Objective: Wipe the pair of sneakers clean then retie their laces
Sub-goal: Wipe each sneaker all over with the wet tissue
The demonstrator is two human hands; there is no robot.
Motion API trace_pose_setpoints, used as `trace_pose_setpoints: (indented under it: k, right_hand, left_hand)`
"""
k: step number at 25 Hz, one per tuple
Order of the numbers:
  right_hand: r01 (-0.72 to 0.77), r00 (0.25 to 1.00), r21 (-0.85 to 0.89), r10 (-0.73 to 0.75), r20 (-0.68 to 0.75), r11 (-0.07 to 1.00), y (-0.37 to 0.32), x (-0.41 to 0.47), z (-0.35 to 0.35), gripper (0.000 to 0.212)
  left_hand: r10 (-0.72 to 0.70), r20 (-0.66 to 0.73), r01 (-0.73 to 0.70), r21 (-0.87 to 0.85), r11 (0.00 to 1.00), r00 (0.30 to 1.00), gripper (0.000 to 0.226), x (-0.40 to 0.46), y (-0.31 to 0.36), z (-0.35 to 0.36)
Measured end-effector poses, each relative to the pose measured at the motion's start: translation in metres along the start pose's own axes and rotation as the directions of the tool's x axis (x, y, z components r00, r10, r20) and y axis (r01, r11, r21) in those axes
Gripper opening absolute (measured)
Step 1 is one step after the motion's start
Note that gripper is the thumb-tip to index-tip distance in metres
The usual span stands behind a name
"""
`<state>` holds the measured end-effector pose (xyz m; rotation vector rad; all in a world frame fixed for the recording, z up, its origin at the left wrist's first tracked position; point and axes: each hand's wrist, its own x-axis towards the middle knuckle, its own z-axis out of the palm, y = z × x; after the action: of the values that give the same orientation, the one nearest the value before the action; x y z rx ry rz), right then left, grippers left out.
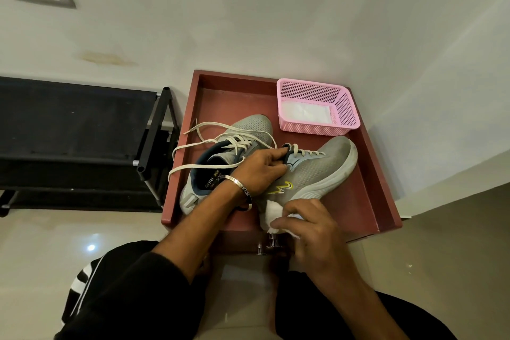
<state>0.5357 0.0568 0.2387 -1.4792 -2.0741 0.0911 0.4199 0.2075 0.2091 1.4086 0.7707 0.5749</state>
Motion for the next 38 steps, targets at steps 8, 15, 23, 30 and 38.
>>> trace_pose_setpoints:
  k: [8, 15, 23, 30, 38]
  right_hand:
    - [-0.136, 0.984, 0.126, 0.149, -0.102, 0.983, 0.002, -0.002, -0.006, 0.026]
    - [-0.206, 0.960, 0.039, 0.209, -0.183, 0.978, 0.027, -0.002, -0.014, 0.027]
    - [-0.208, 0.961, 0.233, 0.243, -0.135, 0.950, 0.021, -0.003, -0.004, 0.028]
    - [-0.395, 0.878, 0.298, 0.453, -0.156, 0.869, 0.029, 0.002, -0.011, 0.029]
    - [-0.339, 0.884, 0.127, 0.362, -0.296, 0.932, 0.051, 0.016, -0.006, 0.025]
  left_hand:
    - [-0.030, -0.052, 0.032, 0.045, 0.998, 0.998, 0.041, 0.005, -0.007, -0.004]
    - [-0.035, -0.040, 0.037, 0.048, 0.998, 0.999, 0.041, 0.005, -0.009, -0.005]
    - [-0.044, -0.082, 0.049, 0.064, 0.997, 0.996, 0.040, 0.002, -0.001, -0.005]
    - [-0.058, -0.111, 0.066, 0.074, 0.995, 0.992, 0.029, -0.003, 0.008, -0.005]
    - [-0.105, -0.085, 0.113, 0.095, 0.989, 0.991, 0.055, -0.005, 0.005, -0.001]
